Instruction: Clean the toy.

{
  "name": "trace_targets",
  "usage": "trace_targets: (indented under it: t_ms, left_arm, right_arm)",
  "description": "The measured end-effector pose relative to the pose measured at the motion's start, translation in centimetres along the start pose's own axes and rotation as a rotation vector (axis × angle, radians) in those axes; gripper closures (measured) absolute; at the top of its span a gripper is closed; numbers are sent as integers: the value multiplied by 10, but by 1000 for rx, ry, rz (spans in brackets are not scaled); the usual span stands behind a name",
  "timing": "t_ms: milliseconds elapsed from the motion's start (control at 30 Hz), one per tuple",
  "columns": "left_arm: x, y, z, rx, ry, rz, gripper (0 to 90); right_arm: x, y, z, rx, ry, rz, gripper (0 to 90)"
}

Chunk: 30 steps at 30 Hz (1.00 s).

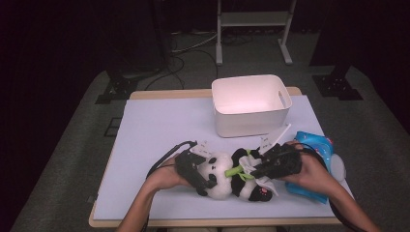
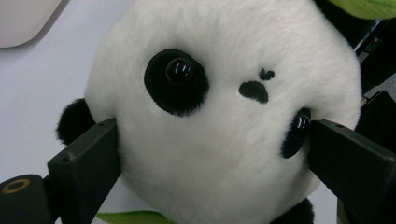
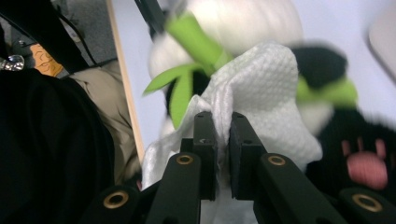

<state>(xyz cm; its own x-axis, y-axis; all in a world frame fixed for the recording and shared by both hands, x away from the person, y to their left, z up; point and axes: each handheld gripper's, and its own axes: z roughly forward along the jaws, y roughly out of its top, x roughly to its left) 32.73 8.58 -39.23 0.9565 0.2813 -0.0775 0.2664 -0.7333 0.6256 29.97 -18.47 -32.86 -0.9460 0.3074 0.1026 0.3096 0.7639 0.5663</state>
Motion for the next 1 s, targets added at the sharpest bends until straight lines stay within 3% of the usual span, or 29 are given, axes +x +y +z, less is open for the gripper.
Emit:
trace_targets:
  t_ms: [167,267,367,600,1000]
  left_arm:
    - [-3,3,2,2,5,8,55]
    - [-4,4,2,4,9,13,54]
    - [-4,3,3,0,13,8,55]
    - [-4,3,2,-16,7,5,34]
    - [1,0,-4,-31,-9,-10,26]
  right_arm:
    - [10,33,6,-1,11,-70,826]
    - [16,50,16,35,8,-116,826]
    - [21,58,30,98,7,-123,826]
    - [19,42,35,143,-27,-133,835]
    - [4,18,23,111,-45,-56,840]
